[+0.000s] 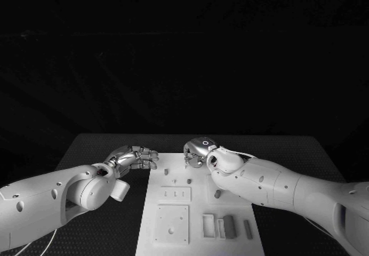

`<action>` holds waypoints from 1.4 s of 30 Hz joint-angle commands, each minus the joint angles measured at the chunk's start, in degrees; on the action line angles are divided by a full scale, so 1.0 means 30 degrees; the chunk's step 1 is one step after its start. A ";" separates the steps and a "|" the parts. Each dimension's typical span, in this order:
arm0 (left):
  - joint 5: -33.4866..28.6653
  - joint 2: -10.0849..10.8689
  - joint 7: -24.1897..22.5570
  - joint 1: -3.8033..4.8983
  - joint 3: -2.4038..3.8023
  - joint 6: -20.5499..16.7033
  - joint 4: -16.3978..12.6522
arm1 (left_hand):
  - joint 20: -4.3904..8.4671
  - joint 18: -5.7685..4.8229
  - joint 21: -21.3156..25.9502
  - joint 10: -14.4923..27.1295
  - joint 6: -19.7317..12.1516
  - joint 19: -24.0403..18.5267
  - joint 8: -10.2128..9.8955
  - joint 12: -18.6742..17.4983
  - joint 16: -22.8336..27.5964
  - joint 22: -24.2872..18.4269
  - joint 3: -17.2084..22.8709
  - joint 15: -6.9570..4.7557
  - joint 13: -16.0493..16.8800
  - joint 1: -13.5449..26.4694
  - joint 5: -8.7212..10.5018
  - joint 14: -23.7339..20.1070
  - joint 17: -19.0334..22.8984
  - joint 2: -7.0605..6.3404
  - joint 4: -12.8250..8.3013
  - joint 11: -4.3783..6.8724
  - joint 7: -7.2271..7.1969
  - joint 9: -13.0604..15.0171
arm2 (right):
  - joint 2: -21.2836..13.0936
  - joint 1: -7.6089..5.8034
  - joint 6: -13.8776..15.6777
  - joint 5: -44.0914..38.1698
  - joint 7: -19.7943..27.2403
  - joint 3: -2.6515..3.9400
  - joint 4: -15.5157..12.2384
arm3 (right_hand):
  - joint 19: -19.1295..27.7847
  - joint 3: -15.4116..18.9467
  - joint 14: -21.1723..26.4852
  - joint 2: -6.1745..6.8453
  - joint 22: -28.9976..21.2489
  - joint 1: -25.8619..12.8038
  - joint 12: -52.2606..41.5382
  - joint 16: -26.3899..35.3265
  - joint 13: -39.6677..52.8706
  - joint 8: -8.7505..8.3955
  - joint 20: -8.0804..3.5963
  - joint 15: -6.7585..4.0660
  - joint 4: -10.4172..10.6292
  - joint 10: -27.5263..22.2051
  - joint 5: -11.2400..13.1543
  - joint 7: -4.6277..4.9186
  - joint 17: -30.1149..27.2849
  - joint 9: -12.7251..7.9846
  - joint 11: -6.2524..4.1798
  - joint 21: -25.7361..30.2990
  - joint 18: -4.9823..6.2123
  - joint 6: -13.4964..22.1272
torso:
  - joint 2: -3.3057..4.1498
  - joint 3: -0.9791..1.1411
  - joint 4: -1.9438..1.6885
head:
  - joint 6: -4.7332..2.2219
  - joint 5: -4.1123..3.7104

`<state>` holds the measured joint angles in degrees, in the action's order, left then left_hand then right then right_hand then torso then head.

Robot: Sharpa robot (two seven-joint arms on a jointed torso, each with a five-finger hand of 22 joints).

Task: Assemble the parts on the task board

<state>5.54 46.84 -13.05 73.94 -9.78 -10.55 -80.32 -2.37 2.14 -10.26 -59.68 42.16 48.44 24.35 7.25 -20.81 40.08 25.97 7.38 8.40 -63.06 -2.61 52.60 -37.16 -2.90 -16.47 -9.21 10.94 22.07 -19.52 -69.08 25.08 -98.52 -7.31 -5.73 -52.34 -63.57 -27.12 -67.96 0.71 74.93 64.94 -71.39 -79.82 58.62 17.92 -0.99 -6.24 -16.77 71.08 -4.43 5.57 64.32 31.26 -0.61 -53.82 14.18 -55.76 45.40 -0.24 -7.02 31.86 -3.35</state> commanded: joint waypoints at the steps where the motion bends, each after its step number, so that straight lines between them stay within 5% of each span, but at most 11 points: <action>1: 0.0056 -0.0032 -0.0128 0.0030 0.0020 0.0237 -0.0021 | 0.0143 -0.0156 0.0132 -0.0120 -0.0088 -0.0012 -0.0104 -0.0128 0.0081 -0.0023 -0.0133 0.0033 0.0023 0.0164 -0.0080 0.0016 -0.0021 -0.0030 -0.0005 -0.0074 0.0376 -0.0028 | 0.0000 -0.0002 -0.0234 -0.0251 -0.0056 0.0004 0.0072 | -0.0053 -0.0106 -0.0322 -0.0004 0.0375 0.0219 0.0104 -0.0062 -0.0045 0.0034 -0.0121 -0.0153 -0.0006 -0.0089 -0.0061 0.0046 -0.0011 0.0047 -0.0038 -0.0099 0.0273 -0.0207 | 0.0015 -0.0003 0.0011 | 0.0011 0.0007; 21: 0.0056 -0.0085 -0.0126 0.0030 0.0020 0.0268 0.0008 | 0.0148 -0.0169 0.0152 -0.0126 -0.0090 -0.0009 -0.0117 -0.0158 0.0105 -0.0030 -0.0140 0.0035 0.0027 0.0174 -0.0080 0.0017 -0.0038 -0.0015 -0.0002 -0.0078 0.0371 -0.0029 | 0.0114 -0.0004 0.0434 -0.0322 -0.0252 0.0006 0.0040 | -0.0068 -0.0131 -0.0369 0.0015 0.0366 0.0217 0.0103 -0.0075 -0.0053 -0.0052 -0.0131 -0.0138 -0.0007 -0.0060 -0.0064 0.0071 0.0002 0.0053 -0.0016 -0.0117 0.0273 -0.0120 | 0.0030 0.0000 0.0013 | 0.0025 0.0024; 42: 0.0056 -0.0142 -0.0095 0.0030 0.0022 0.0314 0.0080 | 0.0153 -0.0183 0.0173 -0.0133 -0.0092 -0.0004 -0.0130 -0.0193 0.0131 -0.0037 -0.0154 0.0036 0.0032 0.0188 -0.0080 0.0018 -0.0057 -0.0013 -0.0001 -0.0082 0.0367 -0.0029 | 0.0152 -0.0002 -0.0734 -0.0262 -0.0428 0.0004 0.0280 | -0.0063 -0.0119 -0.0345 0.0102 0.0357 0.0134 0.0170 -0.0055 -0.0166 -0.0126 -0.0125 -0.0108 0.0007 -0.0106 -0.0057 0.0100 -0.0055 0.0069 0.0014 -0.0124 0.0273 -0.0066 | 0.0056 -0.0009 0.0045 | 0.0174 0.0028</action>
<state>5.55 46.62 -12.99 73.94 -9.78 -10.49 -80.02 -2.37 2.13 -10.03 -59.88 42.16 48.44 24.35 7.04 -20.81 40.03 25.97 7.38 8.40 -63.06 -2.61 52.60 -37.24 -2.90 -16.47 -9.40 10.94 22.07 -19.08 -69.15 24.55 -98.75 -8.15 -5.69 -51.52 -63.78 -27.21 -68.35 0.61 74.92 65.04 -71.16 -79.82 58.20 17.29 -1.24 -6.23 -16.68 71.08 -4.37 5.72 64.11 31.33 -0.64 -53.82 14.19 -55.62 45.55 -0.26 -6.92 32.31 -3.21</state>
